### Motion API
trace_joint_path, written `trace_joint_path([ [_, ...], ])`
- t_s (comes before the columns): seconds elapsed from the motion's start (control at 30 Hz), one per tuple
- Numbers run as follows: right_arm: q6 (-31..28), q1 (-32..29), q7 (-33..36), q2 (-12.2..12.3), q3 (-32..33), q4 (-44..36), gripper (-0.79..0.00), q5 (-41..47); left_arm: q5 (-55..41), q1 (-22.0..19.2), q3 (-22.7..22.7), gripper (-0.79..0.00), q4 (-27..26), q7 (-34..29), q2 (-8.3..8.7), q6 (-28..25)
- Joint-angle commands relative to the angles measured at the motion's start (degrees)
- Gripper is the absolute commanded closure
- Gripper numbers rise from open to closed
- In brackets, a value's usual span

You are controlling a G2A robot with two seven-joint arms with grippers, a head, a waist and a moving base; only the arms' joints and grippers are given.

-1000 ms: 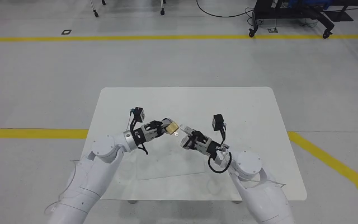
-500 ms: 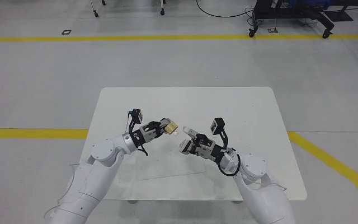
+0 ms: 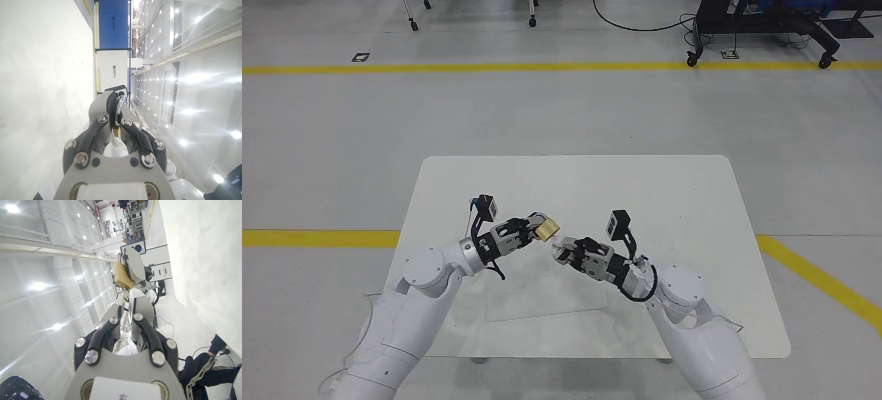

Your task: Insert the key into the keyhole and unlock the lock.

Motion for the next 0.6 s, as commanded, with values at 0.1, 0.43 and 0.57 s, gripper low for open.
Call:
trace_joint_path([
  [0.1, 0.62, 0.56, -0.51, -0.09, -0.16, 0.63, 0.0, 0.87, 0.16, -0.06, -0.07, 0.0, 0.01, -0.38, 0.02, -0.11],
  [0.43, 3.33, 1.7, 4.84, -0.4, 0.21, 4.42, 0.0, 10.16, 0.15, 0.15, -0.44, 0.0, -0.33, -0.84, 0.07, -1.23],
  [0.57, 5.96, 2.9, 7.67, -0.62, 0.47, 7.39, 0.0, 15.86, 0.34, 0.19, -0.49, 0.0, -0.39, -0.87, 0.09, -1.49],
])
